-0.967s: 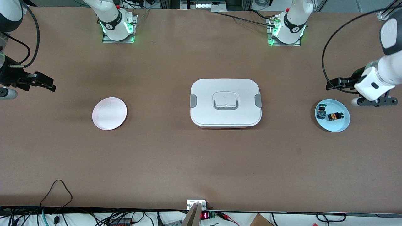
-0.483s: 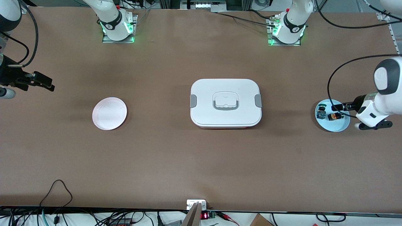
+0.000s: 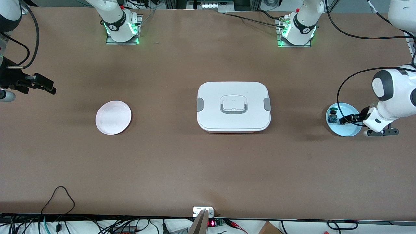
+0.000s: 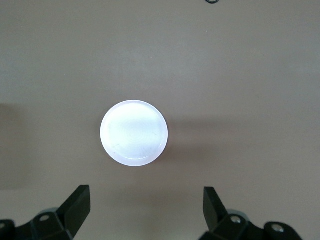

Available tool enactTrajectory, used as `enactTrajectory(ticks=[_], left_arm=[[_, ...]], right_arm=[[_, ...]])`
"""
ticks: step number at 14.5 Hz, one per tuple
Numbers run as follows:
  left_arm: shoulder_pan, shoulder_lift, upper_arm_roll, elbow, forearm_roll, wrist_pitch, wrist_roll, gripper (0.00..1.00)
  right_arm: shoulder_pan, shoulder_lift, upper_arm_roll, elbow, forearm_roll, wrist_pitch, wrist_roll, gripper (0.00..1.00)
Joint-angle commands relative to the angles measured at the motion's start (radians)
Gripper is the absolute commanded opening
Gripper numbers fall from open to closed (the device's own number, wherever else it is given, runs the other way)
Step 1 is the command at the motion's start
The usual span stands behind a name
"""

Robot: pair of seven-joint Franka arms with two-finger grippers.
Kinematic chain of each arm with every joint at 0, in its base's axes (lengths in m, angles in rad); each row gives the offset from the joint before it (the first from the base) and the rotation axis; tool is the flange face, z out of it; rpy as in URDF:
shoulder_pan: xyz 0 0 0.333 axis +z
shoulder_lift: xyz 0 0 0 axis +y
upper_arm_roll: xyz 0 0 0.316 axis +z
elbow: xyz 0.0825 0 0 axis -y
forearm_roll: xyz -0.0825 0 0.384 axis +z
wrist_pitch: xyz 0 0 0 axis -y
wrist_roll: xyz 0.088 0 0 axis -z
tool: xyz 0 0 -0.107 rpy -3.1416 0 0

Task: Transfer orange switch to right arm and place
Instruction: 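Lower the left gripper onto the orange switch in the blue dish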

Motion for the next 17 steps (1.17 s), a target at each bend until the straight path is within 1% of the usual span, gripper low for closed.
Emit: enactTrajectory(ticks=[1,4,8,13,16,17], left_arm=[[0.041,0.035,-0.010,-0.037,0.014,0.105,0.061,1.00],[0.059,0.051,-0.010,-0.053,0.014,0.130,0.061,1.00],[0.059,0.066,-0.010,-0.053,0.014,0.153,0.056,1.00],[0.067,0.094,-0.010,-0.054,0.014,0.154,0.061,1.00],[0.067,0.094,-0.010,-0.067,0.014,0.154,0.061,1.00],[0.067,0.095,-0.010,-0.067,0.014,0.154,0.061,0.92]], right_arm=[[0.001,-0.016,0.008,0.002,-0.013,-0.016,-0.013,1.00],[0.003,-0.017,0.009,0.002,-0.013,-0.016,-0.013,1.00],[0.001,-0.017,0.006,0.002,-0.013,-0.017,-0.015,1.00],[0.000,-0.017,0.004,0.002,-0.002,-0.017,0.002,1.00],[0.000,-0.017,0.004,0.002,-0.002,-0.017,0.002,1.00],[0.000,-0.017,0.004,0.002,-0.002,-0.017,0.003,1.00]])
